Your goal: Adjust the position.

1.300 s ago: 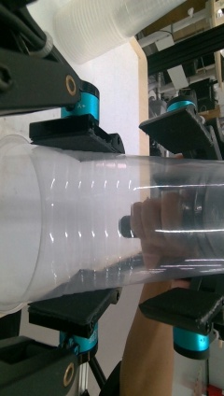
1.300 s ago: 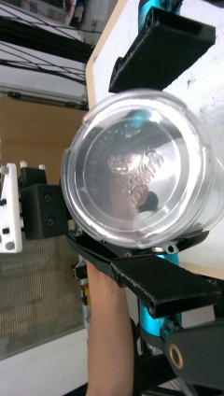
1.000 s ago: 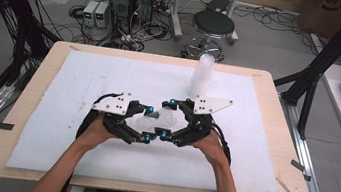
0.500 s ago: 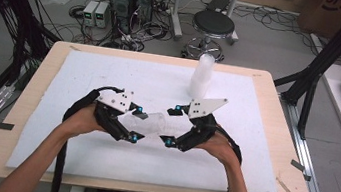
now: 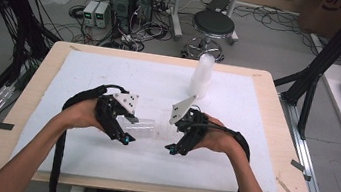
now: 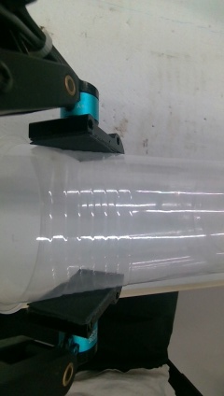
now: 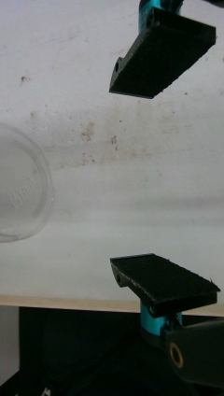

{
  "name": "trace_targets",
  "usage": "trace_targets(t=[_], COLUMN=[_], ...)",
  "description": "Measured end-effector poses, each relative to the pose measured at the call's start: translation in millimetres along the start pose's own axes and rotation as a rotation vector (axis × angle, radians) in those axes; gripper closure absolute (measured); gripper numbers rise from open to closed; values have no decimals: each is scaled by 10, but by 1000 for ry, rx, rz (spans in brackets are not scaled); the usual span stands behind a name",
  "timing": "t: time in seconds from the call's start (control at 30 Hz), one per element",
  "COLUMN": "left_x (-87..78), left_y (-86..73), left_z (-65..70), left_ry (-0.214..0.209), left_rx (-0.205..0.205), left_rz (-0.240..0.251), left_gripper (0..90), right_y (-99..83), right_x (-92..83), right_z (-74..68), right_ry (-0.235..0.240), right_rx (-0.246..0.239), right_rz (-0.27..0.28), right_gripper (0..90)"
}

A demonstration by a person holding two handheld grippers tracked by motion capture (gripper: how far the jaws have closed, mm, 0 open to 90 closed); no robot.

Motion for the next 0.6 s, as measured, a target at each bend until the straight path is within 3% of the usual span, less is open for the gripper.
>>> trace_targets(t=[0.27,0.6], left_x=[11,157], left_y=[48,236], left_z=[-18,-24], left_ry=[23,20], left_rx=[-2,11], left_rz=[-42,-100], left_gripper=[341,344], right_y=[23,106], right_x=[33,86], right_z=[9,-15], right_ry=[13,37], right_rx=[-23,-32], right_rz=[-27,-38], right_gripper=[144,155])
Point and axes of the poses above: each handheld gripper's, and its own axes: x roughly forward along the jaws, y roughly out of its top, z roughly to its right, the point moved 5 cm from there along x, roughly forward along the jaws, and after that the axes turned 13 degrees about -y, right-handed, at the moved point
